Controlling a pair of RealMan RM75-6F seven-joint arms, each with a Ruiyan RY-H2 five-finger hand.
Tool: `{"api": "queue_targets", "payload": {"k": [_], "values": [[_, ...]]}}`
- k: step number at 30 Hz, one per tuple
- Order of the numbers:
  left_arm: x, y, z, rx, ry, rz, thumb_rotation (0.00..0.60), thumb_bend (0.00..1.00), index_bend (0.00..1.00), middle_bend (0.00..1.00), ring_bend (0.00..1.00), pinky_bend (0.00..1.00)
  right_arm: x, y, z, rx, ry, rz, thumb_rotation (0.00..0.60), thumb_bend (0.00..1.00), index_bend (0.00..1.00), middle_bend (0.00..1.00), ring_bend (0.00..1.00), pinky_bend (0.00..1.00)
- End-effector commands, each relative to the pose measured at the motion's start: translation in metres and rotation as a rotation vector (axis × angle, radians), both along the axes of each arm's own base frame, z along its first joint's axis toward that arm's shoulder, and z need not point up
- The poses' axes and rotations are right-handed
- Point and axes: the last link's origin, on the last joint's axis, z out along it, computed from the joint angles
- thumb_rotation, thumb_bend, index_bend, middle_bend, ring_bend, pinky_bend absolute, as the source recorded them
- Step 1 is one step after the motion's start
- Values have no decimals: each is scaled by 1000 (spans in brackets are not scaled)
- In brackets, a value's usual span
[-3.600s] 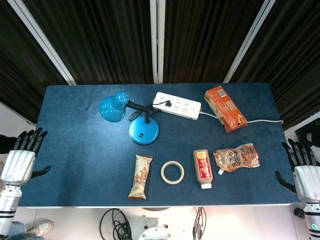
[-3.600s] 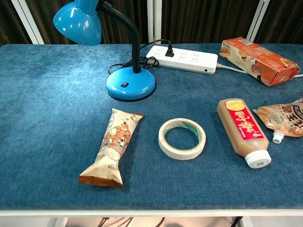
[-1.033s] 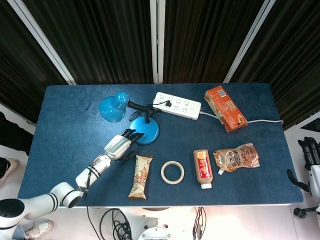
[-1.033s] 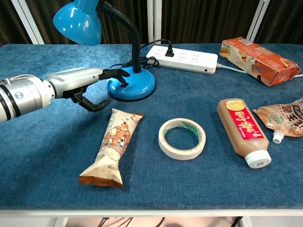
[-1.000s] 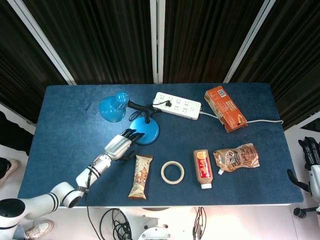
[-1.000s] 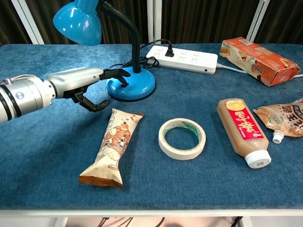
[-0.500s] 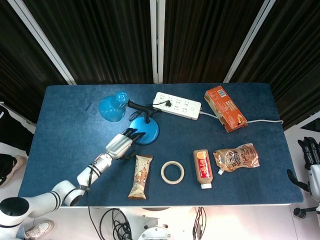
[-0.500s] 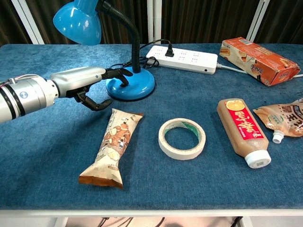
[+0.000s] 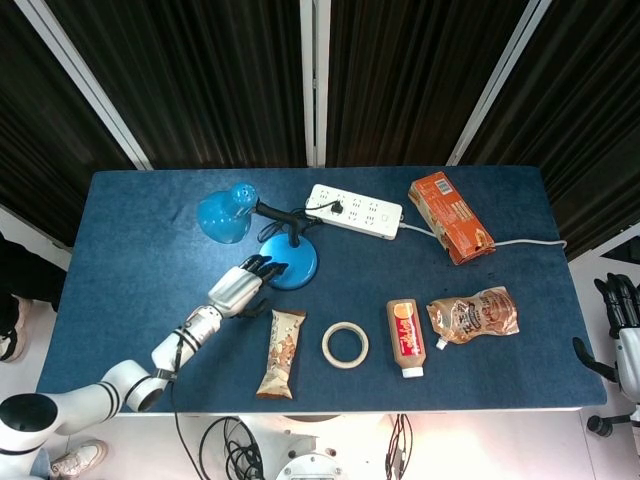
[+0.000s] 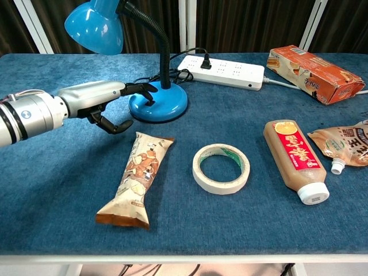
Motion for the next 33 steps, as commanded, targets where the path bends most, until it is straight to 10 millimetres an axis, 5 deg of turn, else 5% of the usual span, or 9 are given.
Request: {"api": "queue_targets", "payload": {"k": [1,18,24,33], "values": [[0,0,-1,-3,1,0,600,506,11,115,0,4,0,0,0,-2,0,-1,600,251,0,0,0,0],[6,0,8,34,-23,-37,600,504,12,88,0,4,-3,1,2,-7,-7,-6,600,260,0,0,0,0],[-15,-17,49,91,37,-38,600,475,14,87,0,5,-1,0,3,-8,-7,0,600,261,0,0,0,0],[-98,-78,144,290,202,165,600,294,18,74,0,10,1,0,-1,2,-13,2,600,262,0,0,0,0]]}}
